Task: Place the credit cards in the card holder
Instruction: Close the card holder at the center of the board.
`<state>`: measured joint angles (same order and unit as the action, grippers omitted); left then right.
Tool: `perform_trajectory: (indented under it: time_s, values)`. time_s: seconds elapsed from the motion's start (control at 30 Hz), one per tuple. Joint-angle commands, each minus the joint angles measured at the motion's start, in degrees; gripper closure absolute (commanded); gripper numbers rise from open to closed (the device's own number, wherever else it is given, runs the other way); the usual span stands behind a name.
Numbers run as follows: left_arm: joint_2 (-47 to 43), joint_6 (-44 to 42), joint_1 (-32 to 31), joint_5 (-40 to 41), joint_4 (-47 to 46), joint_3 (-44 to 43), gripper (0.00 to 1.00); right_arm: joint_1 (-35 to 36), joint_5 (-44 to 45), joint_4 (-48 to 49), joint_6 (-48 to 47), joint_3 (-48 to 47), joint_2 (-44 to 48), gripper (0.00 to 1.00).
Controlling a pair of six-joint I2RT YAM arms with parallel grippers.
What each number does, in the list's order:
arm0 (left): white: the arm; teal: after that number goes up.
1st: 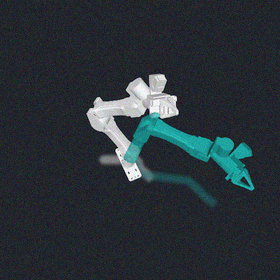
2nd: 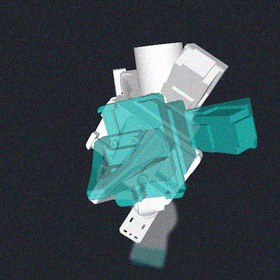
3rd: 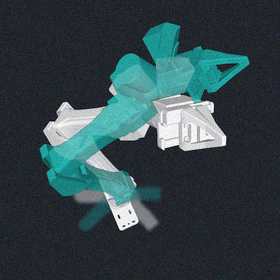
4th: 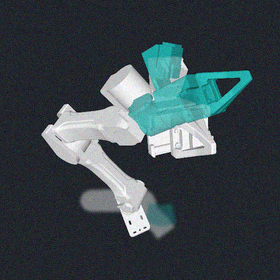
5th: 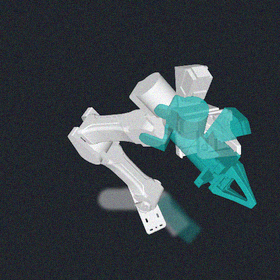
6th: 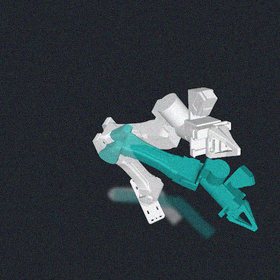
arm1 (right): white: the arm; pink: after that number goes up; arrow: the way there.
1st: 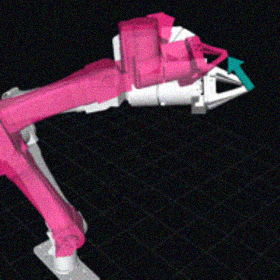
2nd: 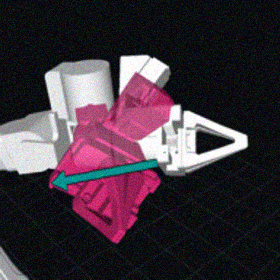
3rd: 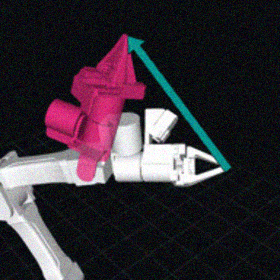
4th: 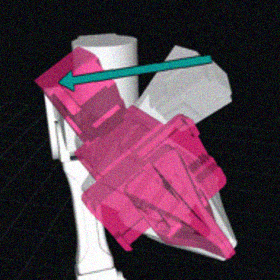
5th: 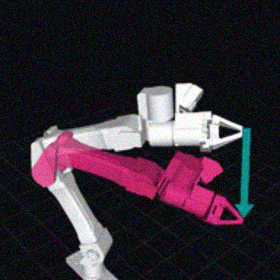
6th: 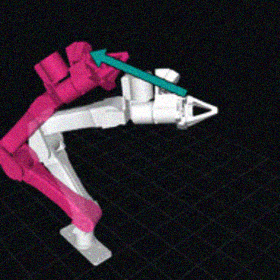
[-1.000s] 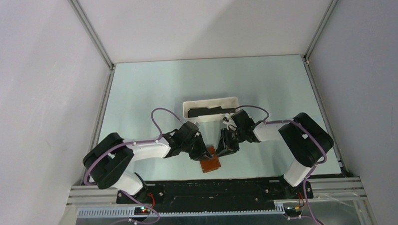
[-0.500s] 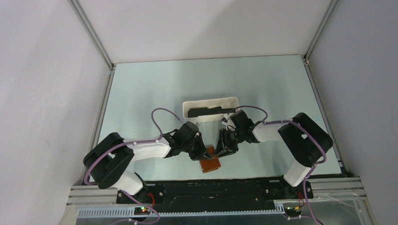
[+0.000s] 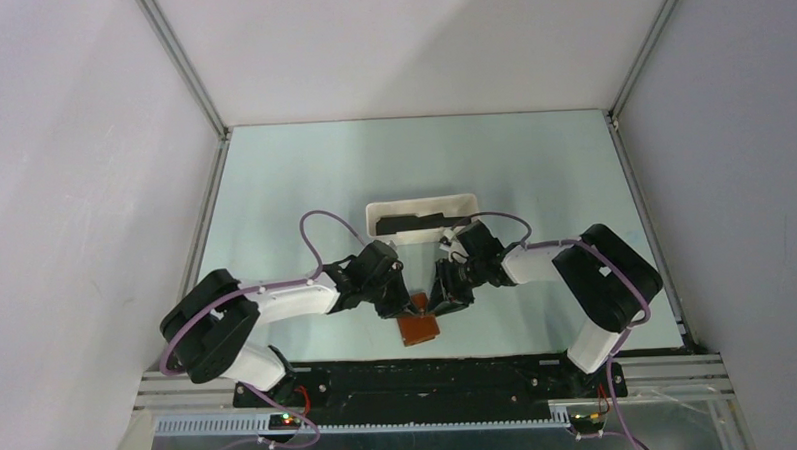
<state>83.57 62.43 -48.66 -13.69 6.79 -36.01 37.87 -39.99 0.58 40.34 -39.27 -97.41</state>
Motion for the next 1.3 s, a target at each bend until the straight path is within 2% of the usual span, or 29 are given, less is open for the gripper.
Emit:
perform_trajectory:
  time_s: [0.0,0.27,0.33,0.43,0.5,0.7,0.8,0.9,1.1,1.23,1.27]
  values:
    - [-0.2,-1.5,0.1,0.6,0.4,-1.9,1.00,0.9,3.7,-1.2,-0.9,-0.6,-2.1,0.64]
    - [0.2,-1.6,0.1,0.7,0.5,-2.4,0.98,2.4,4.7,-1.2,-1.5,-1.1,-4.1,0.66]
    - [0.1,-1.6,0.1,0.8,0.6,-2.3,0.88,2.6,4.7,-1.2,-1.5,-1.1,-4.6,0.66]
    - [-0.6,-1.8,0.1,1.7,1.4,-2.0,0.68,2.9,4.8,-1.2,-1.6,-1.2,-5.1,0.66]
    - [-1.5,-1.9,0.1,2.4,2.3,-1.9,0.60,2.9,4.8,-1.2,-1.7,-1.2,-5.2,0.66]
    - [-6.2,-3.1,0.1,7.6,8.5,-1.8,0.54,2.8,4.5,-1.1,-1.1,-1.2,-4.7,0.66]
    - [-7.8,-3.3,0.1,9.6,10.9,-0.9,0.54,2.9,4.5,-1.2,-1.1,-1.5,-4.3,0.66]
    - [-7.6,-3.0,0.1,9.9,11.2,0.0,0.62,3.0,4.5,-1.2,-1.2,-1.6,-4.1,0.66]
    - [-2.6,-3.4,0.1,9.5,11.7,-0.9,0.67,3.3,4.1,-1.3,-1.1,-2.2,-4.1,0.66]
    - [-0.4,-4.0,0.0,9.1,11.8,-1.7,0.76,3.8,4.0,-1.5,-1.1,-2.6,-4.5,0.66]
    - [0.0,-4.1,-0.1,9.1,11.9,-1.8,0.82,3.9,4.0,-1.5,-1.1,-2.7,-4.6,0.66]
